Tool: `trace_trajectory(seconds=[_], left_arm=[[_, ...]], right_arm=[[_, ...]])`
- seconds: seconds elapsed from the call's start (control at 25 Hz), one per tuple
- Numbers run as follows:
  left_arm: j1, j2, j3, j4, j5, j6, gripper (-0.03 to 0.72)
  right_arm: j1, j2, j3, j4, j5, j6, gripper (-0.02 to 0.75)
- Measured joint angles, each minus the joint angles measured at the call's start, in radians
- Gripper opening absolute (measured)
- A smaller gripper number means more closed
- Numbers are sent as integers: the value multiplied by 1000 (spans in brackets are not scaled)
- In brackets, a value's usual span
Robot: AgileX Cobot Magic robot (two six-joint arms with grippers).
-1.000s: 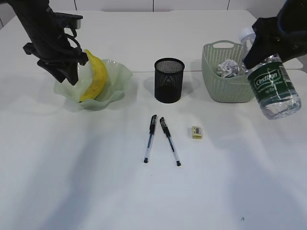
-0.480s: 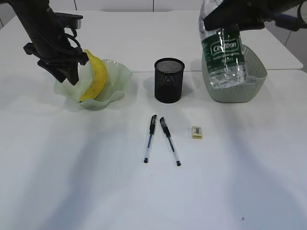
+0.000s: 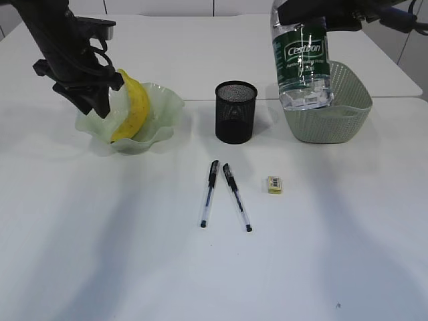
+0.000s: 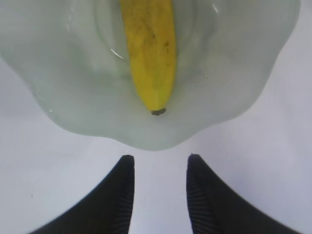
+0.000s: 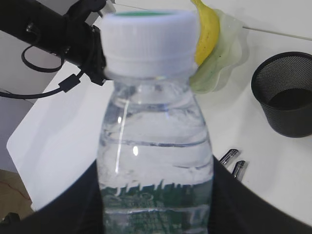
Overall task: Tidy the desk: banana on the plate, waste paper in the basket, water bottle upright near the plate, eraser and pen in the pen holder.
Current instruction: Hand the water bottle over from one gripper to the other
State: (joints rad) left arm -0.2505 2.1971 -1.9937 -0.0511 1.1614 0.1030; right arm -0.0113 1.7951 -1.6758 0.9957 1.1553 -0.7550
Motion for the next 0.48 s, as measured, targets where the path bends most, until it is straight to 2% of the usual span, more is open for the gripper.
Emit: trace_trajectory(seconds=[0.2, 0.48], left_arm=[[0, 0, 0, 0, -4, 0, 244], [0, 0, 0, 0, -12, 0, 244]], right_arm=[[0, 0, 0, 26, -16, -94, 359], [0, 9, 1, 239, -9, -421, 359]])
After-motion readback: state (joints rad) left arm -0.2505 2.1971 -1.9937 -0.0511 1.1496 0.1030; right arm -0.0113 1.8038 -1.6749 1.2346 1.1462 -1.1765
